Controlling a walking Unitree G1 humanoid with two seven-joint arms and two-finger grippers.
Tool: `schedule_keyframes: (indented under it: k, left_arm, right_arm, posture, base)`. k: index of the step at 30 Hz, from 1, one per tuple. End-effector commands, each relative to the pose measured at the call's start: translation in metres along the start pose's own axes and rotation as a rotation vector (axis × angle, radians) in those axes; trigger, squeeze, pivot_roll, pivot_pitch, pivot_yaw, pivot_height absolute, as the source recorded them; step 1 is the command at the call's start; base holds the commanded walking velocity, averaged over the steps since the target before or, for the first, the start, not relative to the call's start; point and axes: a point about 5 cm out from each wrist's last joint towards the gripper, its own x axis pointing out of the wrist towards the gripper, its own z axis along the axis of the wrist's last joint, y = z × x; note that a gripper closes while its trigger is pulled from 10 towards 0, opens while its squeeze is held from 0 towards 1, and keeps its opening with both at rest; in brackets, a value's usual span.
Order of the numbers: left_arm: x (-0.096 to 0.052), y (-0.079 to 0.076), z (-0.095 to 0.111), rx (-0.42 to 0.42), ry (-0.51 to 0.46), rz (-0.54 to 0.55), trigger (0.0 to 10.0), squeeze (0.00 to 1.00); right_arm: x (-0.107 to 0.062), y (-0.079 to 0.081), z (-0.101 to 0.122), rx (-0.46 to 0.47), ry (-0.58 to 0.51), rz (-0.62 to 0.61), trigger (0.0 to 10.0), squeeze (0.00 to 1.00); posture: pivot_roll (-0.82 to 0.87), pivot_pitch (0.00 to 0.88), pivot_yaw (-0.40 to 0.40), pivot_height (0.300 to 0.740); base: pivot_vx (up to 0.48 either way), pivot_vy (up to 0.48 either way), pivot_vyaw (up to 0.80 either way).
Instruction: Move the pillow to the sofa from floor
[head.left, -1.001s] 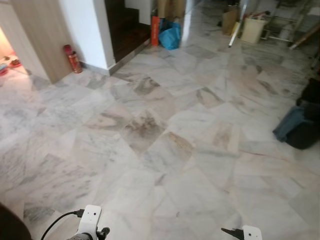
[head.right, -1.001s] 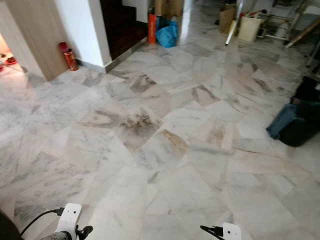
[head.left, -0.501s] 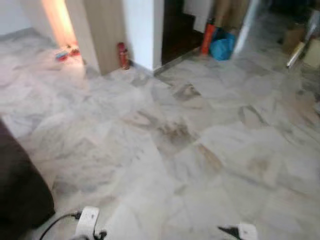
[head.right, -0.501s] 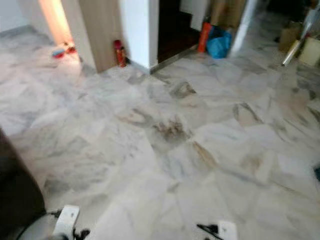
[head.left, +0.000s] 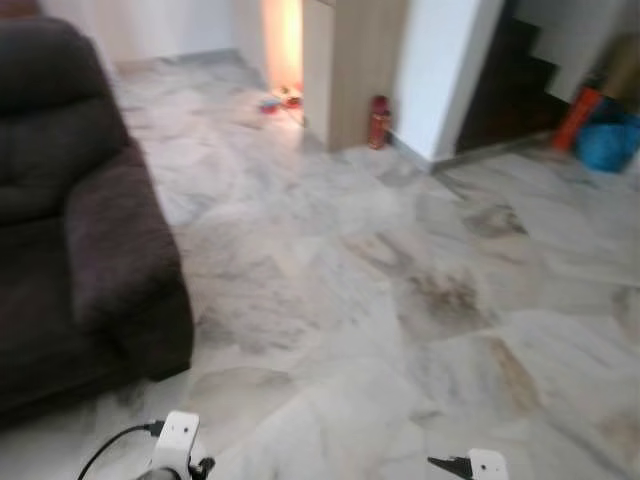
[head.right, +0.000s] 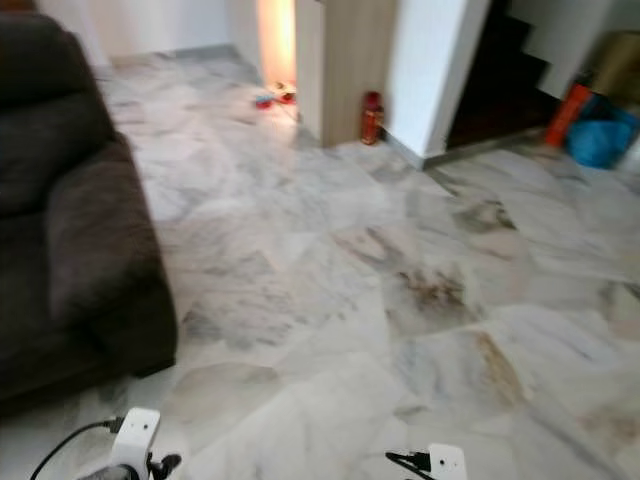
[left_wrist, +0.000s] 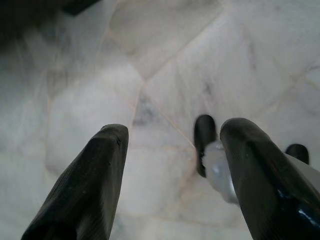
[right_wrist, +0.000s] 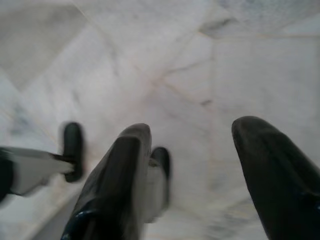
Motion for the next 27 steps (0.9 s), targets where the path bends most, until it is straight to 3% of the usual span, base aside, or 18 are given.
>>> schedule_keyframes:
  k: [1, 9, 19, 27]
  left_arm:
    - [-0.001, 0.007, -0.001, -0.009, -0.001, 0.022, 10.0, 0.00]
    - [-0.002, 0.007, -0.003, -0.011, 0.002, 0.027, 10.0, 0.00]
    - [-0.002, 0.006, -0.004, -0.011, 0.003, 0.021, 10.0, 0.00]
    - [-0.002, 0.005, -0.005, -0.013, 0.005, 0.024, 10.0, 0.00]
  right_arm:
    - [0.001, 0.004, 0.001, 0.006, 0.004, 0.016, 10.0, 0.00]
    - [0.001, 0.003, 0.002, -0.006, 0.003, 0.026, 10.0, 0.00]
    - [0.007, 0.036, 0.009, -0.027, -0.002, 0.057, 10.0, 0.00]
    - [0.007, 0.030, 0.013, -0.034, -0.003, 0.051, 10.0, 0.00]
  posture:
    - [0.03, 0.000, -0.041, 0.740]
    - [0.03, 0.000, -0.042, 0.740]
    - [0.03, 0.000, -0.046, 0.740]
    - [0.03, 0.000, -0.051, 0.740]
  base:
    - [0.000, 0.000, 0.80]
    - [0.000, 0.000, 0.80]
    - [0.000, 0.000, 0.80]
    - [0.000, 0.000, 0.80]
